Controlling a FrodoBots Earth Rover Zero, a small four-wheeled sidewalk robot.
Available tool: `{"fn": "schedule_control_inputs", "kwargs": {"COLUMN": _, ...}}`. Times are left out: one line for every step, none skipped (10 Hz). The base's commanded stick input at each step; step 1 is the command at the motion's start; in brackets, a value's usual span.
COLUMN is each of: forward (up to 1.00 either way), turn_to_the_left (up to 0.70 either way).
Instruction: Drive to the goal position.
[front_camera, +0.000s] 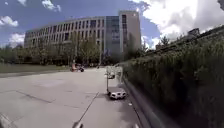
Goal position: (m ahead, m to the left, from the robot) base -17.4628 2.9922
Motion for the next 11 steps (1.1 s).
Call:
{"fn": "schedule_control_inputs", "kwargs": {"forward": 0.06, "turn_to_the_left": 0.00}}
{"fn": "schedule_control_inputs", "kwargs": {"forward": 0.06, "turn_to_the_left": 0.00}}
{"fn": "schedule_control_inputs", "kwargs": {"forward": 0.06, "turn_to_the_left": 0.00}}
{"fn": "schedule_control_inputs", "kwargs": {"forward": 0.06, "turn_to_the_left": 0.00}}
{"fn": "schedule_control_inputs", "kwargs": {"forward": 0.06, "turn_to_the_left": 0.00}}
{"fn": "schedule_control_inputs", "kwargs": {"forward": 0.06, "turn_to_the_left": 0.00}}
{"fn": "schedule_control_inputs", "kwargs": {"forward": 0.06, "turn_to_the_left": 0.00}}
{"fn": "schedule_control_inputs", "kwargs": {"forward": 0.06, "turn_to_the_left": 0.00}}
{"fn": "schedule_control_inputs", "kwargs": {"forward": 0.06, "turn_to_the_left": 0.00}}
{"fn": "schedule_control_inputs", "kwargs": {"forward": 0.06, "turn_to_the_left": 0.00}}
{"fn": "schedule_control_inputs", "kwargs": {"forward": 0.06, "turn_to_the_left": 0.00}}
